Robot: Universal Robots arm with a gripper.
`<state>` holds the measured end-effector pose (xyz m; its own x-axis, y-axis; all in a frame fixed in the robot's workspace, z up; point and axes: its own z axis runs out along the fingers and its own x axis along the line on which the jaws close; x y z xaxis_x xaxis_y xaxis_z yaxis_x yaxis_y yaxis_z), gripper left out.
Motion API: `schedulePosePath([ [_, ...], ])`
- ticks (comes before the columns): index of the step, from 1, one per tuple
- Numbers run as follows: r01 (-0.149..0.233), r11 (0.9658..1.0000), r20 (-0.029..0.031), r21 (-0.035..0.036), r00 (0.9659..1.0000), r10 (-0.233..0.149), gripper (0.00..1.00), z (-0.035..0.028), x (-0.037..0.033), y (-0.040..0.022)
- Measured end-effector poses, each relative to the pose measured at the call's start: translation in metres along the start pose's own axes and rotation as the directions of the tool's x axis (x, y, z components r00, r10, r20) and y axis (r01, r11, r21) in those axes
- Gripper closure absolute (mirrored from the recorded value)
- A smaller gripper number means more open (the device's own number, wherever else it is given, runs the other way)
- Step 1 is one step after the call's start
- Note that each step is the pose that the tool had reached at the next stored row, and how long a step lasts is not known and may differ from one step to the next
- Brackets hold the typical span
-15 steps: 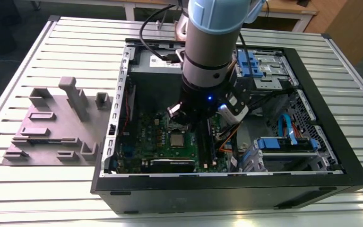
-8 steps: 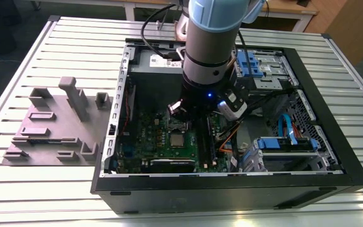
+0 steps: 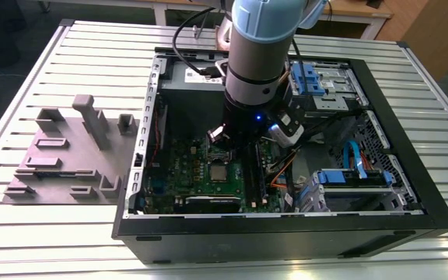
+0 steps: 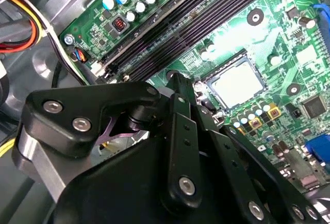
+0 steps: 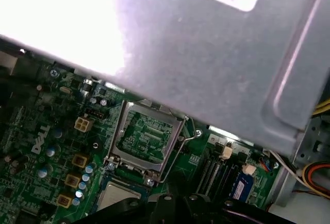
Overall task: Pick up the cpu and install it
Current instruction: 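Close the cpu cover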
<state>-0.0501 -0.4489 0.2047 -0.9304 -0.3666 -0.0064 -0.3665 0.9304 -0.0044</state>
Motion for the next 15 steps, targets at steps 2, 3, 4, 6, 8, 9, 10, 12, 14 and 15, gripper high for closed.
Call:
schedulePosePath([
  [2,0.0,1.0,0.0,0.0,1.0,0.0,0.9,0.0001,0.0,0.0],
  [3,0.0,1.0,0.0002,-0.0002,1.0,0.0,0.9,0.0002,0.0,0.0],
  [4,0.0,1.0,0.0002,-0.0002,1.0,0.0,0.9,0.0002,0.0,0.0],
  [6,0.0,1.0,0.0004,-0.0003,1.0,0.0,0.9,0.0002,-0.0001,0.0001],
  [8,0.0,1.0,0.0003,-0.0003,1.0,0.0,0.9,0.0002,-0.0002,0.0005],
  [9,0.0,1.0,0.0002,-0.0001,1.0,0.0,0.9,0.0001,-0.0004,0.0011],
  [10,0.0,1.0,0.0002,-0.0002,1.0,0.0,0.9,0.0001,-0.0007,0.002],
  [12,0.0,1.0,0.0007,0.0,1.0,0.0,0.9,0.0002,-0.0014,0.0035],
  [14,0.0,1.0,0.0021,0.0006,1.0,0.0,0.9,0.0004,-0.002,0.005],
  [15,-0.001,1.0,0.0025,0.0006,1.0,0.001,0.9,0.0006,-0.0022,0.0054],
])
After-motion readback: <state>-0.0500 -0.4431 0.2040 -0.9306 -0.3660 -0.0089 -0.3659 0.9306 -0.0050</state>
